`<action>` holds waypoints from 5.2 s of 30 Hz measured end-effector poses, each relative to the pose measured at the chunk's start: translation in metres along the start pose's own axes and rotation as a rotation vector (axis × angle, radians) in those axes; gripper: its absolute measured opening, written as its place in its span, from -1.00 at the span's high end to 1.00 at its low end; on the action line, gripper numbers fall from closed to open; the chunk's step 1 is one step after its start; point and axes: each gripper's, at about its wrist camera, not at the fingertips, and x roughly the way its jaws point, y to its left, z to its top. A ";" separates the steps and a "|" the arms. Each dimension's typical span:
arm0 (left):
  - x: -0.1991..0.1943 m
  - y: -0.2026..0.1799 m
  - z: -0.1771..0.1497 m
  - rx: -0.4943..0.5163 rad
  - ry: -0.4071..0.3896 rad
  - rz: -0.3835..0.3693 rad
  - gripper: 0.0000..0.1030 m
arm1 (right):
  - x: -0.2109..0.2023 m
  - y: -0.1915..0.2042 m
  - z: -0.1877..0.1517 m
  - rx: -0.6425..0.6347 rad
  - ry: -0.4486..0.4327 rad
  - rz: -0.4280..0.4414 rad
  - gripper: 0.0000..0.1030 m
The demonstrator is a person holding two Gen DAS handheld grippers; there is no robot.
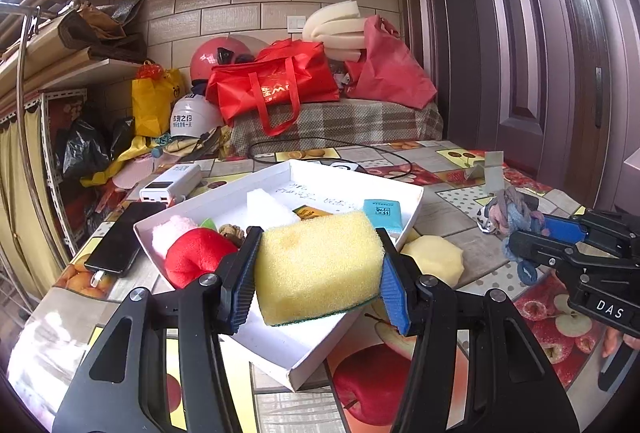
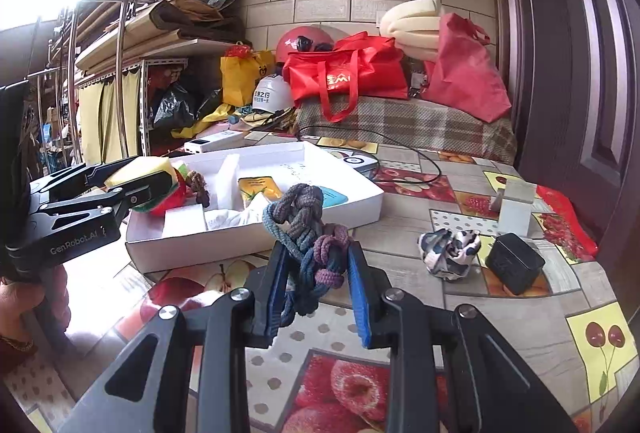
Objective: Organize soft objects
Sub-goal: 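Release the sponge into the tray with left tool while right tool drops the rope, then grasp the yellow octagonal sponge with left tool while right tool grasps cow-print cloth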
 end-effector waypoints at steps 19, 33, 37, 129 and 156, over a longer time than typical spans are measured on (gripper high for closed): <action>0.024 0.034 0.007 -0.023 0.011 0.085 -0.05 | 0.044 0.027 0.018 0.017 0.005 0.035 0.45; 0.054 0.067 0.015 -0.054 0.014 0.146 -0.05 | 0.090 0.037 0.039 0.038 0.021 0.007 0.45; 0.060 0.070 0.017 -0.048 0.016 0.147 -0.05 | 0.098 0.039 0.042 0.042 0.024 0.006 0.45; 0.125 -0.129 0.009 0.227 0.433 -0.339 -0.99 | 0.130 -0.120 0.001 0.163 0.446 -0.120 0.01; 0.111 -0.152 -0.015 0.268 0.558 -0.394 -0.54 | 0.128 -0.129 0.002 0.219 0.440 -0.112 0.00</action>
